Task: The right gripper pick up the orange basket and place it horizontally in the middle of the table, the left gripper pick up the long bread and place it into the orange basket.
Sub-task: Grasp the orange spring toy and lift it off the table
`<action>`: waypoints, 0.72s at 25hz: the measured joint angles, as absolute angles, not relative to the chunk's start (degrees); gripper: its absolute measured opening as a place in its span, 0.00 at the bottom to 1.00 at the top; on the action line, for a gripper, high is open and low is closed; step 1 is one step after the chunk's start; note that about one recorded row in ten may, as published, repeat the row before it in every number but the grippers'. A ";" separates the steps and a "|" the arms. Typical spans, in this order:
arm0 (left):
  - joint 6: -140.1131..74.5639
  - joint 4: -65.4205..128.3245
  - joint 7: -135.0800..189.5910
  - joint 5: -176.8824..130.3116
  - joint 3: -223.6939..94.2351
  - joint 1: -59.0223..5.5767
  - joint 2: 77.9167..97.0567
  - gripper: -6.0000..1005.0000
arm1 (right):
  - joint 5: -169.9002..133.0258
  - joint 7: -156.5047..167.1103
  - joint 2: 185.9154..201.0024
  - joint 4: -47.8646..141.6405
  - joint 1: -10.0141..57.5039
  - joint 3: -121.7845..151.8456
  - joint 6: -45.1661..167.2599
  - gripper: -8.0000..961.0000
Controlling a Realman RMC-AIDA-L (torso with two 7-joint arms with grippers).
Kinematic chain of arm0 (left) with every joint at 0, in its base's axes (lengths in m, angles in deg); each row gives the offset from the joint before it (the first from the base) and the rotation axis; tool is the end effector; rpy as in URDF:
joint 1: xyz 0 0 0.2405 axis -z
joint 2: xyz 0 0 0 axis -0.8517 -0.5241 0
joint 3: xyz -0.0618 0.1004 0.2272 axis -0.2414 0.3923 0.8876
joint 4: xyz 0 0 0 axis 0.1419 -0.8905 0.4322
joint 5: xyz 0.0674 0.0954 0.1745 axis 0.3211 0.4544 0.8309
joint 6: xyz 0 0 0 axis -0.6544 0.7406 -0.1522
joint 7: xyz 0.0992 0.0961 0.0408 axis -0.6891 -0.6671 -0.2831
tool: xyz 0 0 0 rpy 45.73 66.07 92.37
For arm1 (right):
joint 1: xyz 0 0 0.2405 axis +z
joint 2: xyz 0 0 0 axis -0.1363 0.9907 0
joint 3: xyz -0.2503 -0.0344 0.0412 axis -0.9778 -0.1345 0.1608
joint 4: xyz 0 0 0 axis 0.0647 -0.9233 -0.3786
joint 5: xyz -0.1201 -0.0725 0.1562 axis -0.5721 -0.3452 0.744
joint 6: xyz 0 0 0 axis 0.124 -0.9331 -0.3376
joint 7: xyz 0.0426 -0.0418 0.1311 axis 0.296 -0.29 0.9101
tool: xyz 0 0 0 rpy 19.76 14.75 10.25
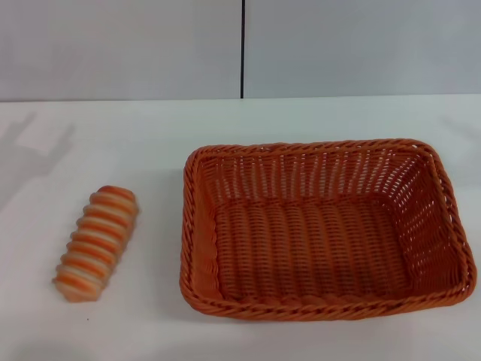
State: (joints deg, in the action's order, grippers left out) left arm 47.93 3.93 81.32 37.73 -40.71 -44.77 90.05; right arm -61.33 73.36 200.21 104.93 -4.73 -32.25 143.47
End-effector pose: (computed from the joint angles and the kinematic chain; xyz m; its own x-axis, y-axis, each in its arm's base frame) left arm -0.3449 0.2778 0.0959 0.5577 -0.1376 0.8186 0.7078 -0.4363 -0.5556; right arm 0.2493 0.2632 0.1237 0.4950 0.2512 -0.8318 -0.4783 -0.7205 -0.5021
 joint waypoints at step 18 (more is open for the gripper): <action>43.48 -30.51 122.05 69.37 -37.18 -37.04 88.50 0.80 | -50.73 60.04 199.80 74.02 -5.32 -20.86 160.78 0.66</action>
State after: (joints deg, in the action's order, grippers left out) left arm 43.48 -30.51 122.05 69.37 -37.18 -37.04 88.50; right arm -50.73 60.04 199.80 74.02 -5.32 -20.86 160.78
